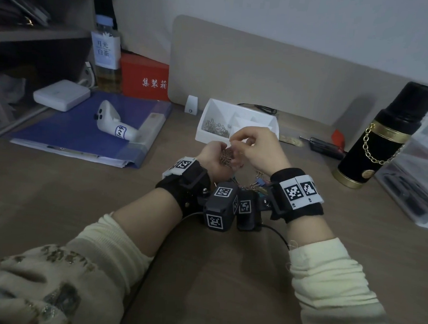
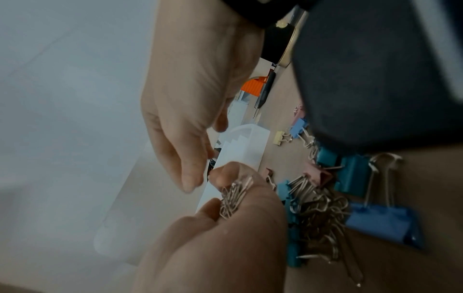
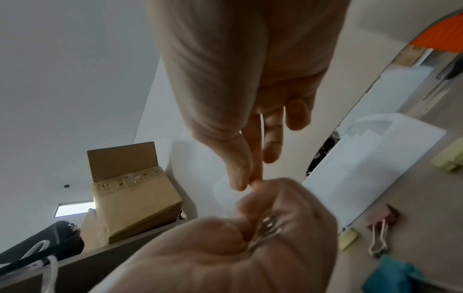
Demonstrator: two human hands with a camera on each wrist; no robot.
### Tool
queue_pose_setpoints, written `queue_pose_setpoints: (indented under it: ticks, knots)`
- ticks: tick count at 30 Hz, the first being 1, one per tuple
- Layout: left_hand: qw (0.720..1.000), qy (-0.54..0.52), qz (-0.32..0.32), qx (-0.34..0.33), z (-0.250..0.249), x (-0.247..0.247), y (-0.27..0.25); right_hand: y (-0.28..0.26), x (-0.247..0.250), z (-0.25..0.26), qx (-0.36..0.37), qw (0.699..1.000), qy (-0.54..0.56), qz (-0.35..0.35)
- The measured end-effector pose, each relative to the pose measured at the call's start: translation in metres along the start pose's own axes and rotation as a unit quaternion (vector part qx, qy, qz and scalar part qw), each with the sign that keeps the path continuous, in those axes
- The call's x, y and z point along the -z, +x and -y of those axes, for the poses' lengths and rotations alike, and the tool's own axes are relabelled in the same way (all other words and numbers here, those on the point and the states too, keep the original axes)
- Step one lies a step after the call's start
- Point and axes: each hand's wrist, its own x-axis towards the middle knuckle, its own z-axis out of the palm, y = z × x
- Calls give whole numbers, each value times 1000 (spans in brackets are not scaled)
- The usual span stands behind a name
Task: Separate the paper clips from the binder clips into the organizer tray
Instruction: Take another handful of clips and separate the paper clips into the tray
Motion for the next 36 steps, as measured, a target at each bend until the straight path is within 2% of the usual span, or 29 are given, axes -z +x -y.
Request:
queue_pose_setpoints:
  ticks: [3, 7, 12, 17, 20, 27, 34, 36]
  knots:
    - [1000, 24, 6, 7, 1, -1, -2, 5, 12, -14, -8, 998, -49, -32]
    - [998, 66, 9, 16, 1, -1, -5, 5, 28, -39, -89, 992, -93, -13]
    - [996, 90, -15, -2, 2, -1, -4, 2, 37, -55, -188, 973, -129, 47]
    - [994, 106, -25, -14, 3, -2, -1, -6, 40, -53, -247, 951, -143, 123]
    - [993, 111, -26, -16, 3, -3, 0, -7, 38, -56, -262, 945, -125, 150]
    - [993, 117, -27, -14, 3, -4, 1, -8, 31, -57, -265, 946, -125, 140]
    - [993, 114, -27, -14, 2, -3, 1, -9, 30, -63, -279, 954, -94, 54]
    - [993, 117, -28, -16, 1, -3, 1, -10, 31, -62, -275, 955, -93, 69]
